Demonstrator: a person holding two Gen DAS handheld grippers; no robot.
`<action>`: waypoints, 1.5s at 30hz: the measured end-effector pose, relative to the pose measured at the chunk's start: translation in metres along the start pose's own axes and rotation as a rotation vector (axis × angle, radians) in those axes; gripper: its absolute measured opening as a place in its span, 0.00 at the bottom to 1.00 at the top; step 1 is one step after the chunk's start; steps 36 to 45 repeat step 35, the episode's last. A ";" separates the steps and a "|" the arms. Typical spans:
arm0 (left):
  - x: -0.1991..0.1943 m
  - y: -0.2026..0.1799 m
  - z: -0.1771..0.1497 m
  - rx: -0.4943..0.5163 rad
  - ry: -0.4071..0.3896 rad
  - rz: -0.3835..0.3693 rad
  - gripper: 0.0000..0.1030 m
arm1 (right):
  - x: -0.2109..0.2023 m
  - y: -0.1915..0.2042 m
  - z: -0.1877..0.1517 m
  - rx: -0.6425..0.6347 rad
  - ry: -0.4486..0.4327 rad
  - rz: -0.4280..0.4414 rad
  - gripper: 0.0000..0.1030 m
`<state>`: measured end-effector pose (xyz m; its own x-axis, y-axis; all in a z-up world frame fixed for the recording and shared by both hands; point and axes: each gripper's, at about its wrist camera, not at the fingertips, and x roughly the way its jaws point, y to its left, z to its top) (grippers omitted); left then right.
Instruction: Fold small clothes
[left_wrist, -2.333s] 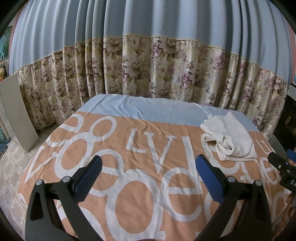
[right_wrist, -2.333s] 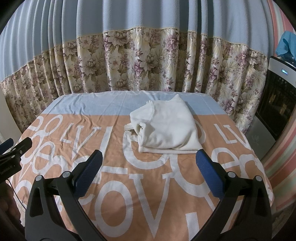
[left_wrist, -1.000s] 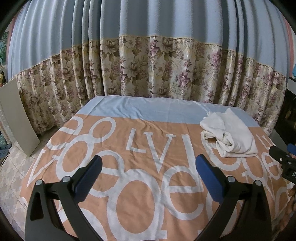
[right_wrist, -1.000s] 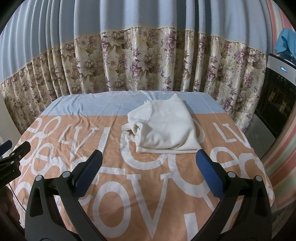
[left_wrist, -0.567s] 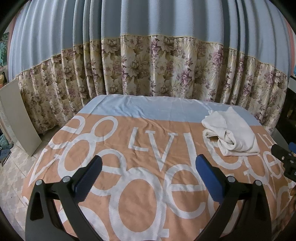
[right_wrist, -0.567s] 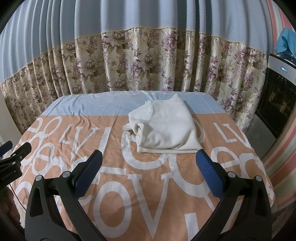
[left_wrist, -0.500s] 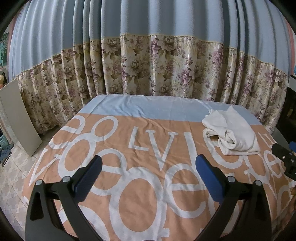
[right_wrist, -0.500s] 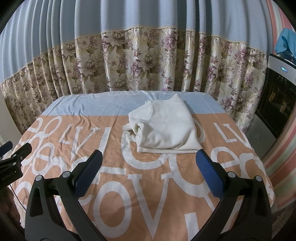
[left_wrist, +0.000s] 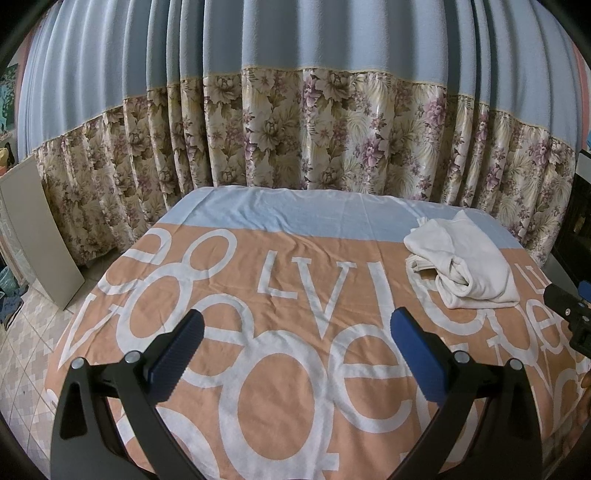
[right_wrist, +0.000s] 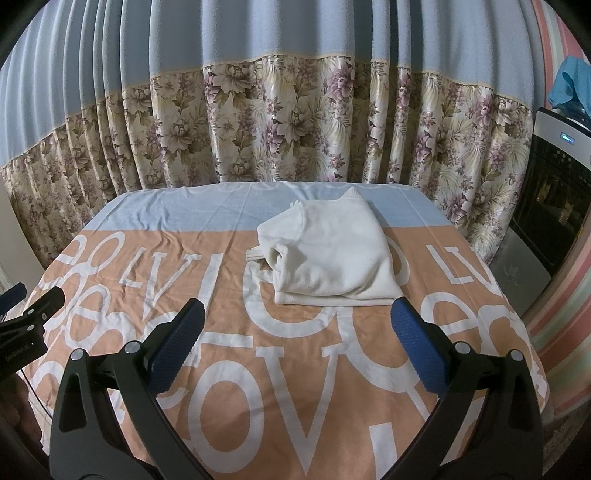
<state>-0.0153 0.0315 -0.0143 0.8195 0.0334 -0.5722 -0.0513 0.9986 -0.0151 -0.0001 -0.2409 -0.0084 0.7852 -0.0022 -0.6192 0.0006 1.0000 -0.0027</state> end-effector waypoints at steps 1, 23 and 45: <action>0.001 -0.001 0.001 0.002 0.000 0.001 0.98 | 0.000 -0.001 -0.001 -0.001 -0.001 0.000 0.97; -0.001 0.003 -0.006 0.003 -0.005 0.007 0.98 | -0.001 0.000 -0.001 0.004 -0.001 -0.001 0.97; 0.000 0.012 -0.010 -0.019 0.037 0.009 0.98 | -0.001 -0.001 -0.001 0.004 -0.001 -0.002 0.97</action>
